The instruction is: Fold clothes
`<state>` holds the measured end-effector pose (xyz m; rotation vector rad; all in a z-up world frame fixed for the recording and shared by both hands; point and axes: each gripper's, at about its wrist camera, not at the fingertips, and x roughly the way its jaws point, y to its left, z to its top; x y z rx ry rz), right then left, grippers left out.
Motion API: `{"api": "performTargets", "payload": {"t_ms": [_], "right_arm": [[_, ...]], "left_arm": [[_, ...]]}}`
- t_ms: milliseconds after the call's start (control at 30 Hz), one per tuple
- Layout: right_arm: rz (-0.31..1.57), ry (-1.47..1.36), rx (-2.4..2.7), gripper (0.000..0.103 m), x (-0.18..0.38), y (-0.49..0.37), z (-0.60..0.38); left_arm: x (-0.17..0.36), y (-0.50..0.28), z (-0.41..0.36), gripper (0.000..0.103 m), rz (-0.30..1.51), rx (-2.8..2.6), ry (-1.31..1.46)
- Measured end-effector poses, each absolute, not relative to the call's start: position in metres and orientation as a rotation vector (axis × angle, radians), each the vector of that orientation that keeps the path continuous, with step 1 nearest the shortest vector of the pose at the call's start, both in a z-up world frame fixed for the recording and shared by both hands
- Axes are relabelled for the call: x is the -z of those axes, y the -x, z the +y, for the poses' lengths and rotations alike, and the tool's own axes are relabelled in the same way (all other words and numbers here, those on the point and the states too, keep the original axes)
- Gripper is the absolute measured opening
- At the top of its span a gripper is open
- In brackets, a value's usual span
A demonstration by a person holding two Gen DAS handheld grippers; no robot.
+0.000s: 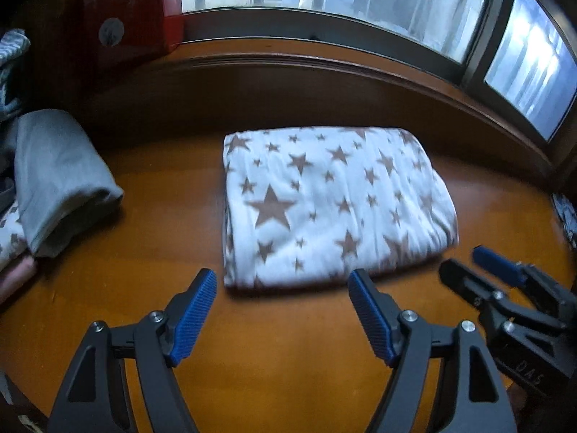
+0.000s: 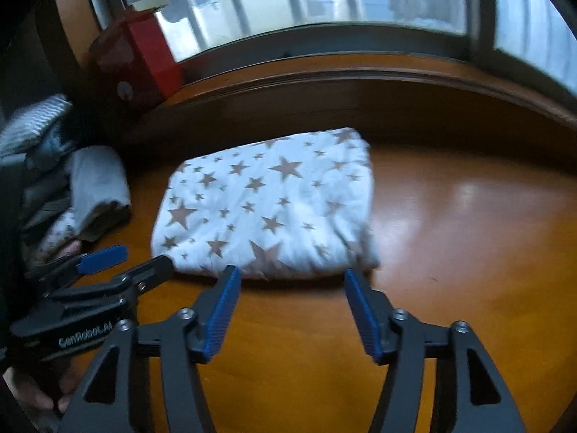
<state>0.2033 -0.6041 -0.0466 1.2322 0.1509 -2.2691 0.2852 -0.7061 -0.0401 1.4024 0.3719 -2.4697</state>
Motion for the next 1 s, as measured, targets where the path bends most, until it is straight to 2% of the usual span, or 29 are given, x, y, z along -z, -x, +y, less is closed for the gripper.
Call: {"api": "performTargets", "payload": {"t_ms": [33,100,567,1000], "right_arm": [[0.179,-1.235,2.299,0.072,0.044,-0.207,-0.605],[0.235,-1.246,2.329,0.077,0.044,-0.211,-0.606],[0.272,-1.309,2.321,0.077,0.046,-0.21,-0.595],[0.255,-1.313,2.276,0.077,0.048,-0.213,-0.596]], "left_arm": [[0.041,-0.286,-0.702,0.08,0.362,2.47,-1.416],[0.042,-0.284,-0.697,0.08,0.341,2.478,-1.429],[0.038,-0.27,-0.688,0.08,0.258,2.463,-1.451],[0.038,-0.28,-0.689,0.08,0.29,2.442,-1.445]]}}
